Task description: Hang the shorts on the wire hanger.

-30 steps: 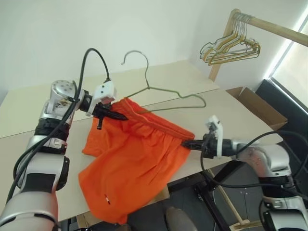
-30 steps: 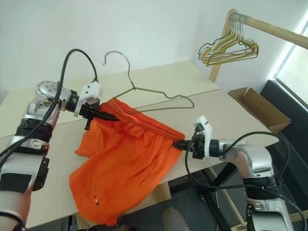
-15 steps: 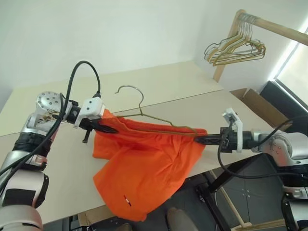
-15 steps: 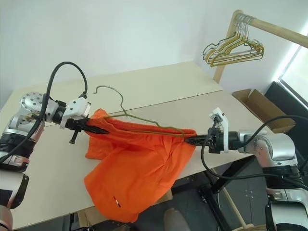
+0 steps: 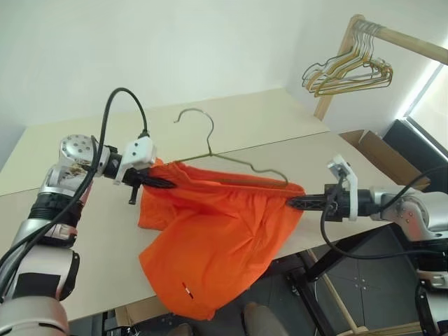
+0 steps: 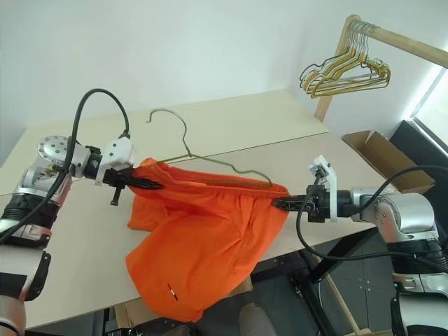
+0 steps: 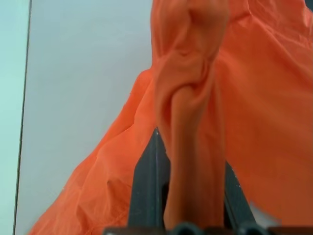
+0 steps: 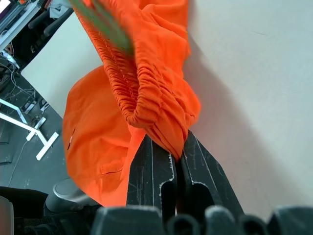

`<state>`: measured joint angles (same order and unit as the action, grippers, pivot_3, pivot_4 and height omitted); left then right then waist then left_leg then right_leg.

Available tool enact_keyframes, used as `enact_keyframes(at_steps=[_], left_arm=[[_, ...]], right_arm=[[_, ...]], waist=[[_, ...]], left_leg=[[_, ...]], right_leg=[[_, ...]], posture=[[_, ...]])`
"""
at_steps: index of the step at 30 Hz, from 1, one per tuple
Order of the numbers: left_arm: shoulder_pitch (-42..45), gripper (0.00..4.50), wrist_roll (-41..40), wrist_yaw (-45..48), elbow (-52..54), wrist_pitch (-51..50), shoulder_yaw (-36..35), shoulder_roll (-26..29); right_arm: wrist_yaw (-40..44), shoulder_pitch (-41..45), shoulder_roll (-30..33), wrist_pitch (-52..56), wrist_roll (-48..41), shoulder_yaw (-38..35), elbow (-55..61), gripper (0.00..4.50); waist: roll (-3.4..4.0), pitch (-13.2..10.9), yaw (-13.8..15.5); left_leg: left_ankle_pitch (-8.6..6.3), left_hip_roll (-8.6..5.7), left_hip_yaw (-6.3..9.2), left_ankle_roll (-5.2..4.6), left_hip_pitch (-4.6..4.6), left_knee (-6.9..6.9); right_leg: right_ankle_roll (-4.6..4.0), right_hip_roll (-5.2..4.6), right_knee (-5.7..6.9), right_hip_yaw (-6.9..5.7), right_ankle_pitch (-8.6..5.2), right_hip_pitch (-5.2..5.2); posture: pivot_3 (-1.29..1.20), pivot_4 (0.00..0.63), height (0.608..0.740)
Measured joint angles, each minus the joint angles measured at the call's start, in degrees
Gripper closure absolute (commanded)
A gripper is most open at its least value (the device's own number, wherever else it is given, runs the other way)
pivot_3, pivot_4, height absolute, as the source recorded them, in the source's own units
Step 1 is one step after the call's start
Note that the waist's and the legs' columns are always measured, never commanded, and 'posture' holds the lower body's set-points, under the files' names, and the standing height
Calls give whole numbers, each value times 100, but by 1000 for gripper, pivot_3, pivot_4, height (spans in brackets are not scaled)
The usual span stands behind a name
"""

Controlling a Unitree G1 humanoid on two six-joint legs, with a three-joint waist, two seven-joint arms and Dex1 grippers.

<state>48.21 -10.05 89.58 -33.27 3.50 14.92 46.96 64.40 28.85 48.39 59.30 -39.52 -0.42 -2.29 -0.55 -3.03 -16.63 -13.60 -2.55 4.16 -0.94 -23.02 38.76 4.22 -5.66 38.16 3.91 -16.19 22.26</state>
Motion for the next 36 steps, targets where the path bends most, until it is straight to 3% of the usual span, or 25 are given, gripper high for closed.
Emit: enact_keyframes(at_steps=[17, 21, 29, 31, 36], left_arm=[[17, 4500, 995, -446, -271, 784, 313, 1], [19, 4500, 1176, -501, -433, 699, 340, -20], [95, 4500, 1224, -506, -593, 488, 311, -266], [102, 4500, 1224, -498, -593, 487, 273, -265], [130, 4500, 1222, -456, -596, 440, 227, -280]], right_arm=[[53, -12, 142, -258, 17, 57, 558, 4486], [-57, 58, 170, -318, 141, 97, 711, 3469], [-209, 132, 232, -269, 228, 188, 1090, 571], [-317, 212, 233, -146, 220, 181, 1135, 27], [-736, 924, 232, 418, 218, 272, 1562, 27]], waist=[[-1, 1, -1], [1, 2, -16], [1, 2, -6], [1, 2, -19], [1, 2, -62]], left_leg=[[0, -3, 0, 0, -2, 0], [0, -3, 0, 0, 0, 0], [0, -9, 2, 0, -13, 3], [0, -12, 2, 0, -11, 3], [0, -11, 2, 0, -11, 0]], right_leg=[[0, -4, -3, -2, 0, 1], [0, -3, -1, -2, 0, 1], [1, -10, -3, -8, 0, 6], [1, -13, -1, -6, 0, 7], [1, -13, 3, -5, 0, 12]], posture=[[-270, 0, 740], [-274, 0, 740], [-282, 0, 740], [-285, 0, 740], [-293, 0, 740]])
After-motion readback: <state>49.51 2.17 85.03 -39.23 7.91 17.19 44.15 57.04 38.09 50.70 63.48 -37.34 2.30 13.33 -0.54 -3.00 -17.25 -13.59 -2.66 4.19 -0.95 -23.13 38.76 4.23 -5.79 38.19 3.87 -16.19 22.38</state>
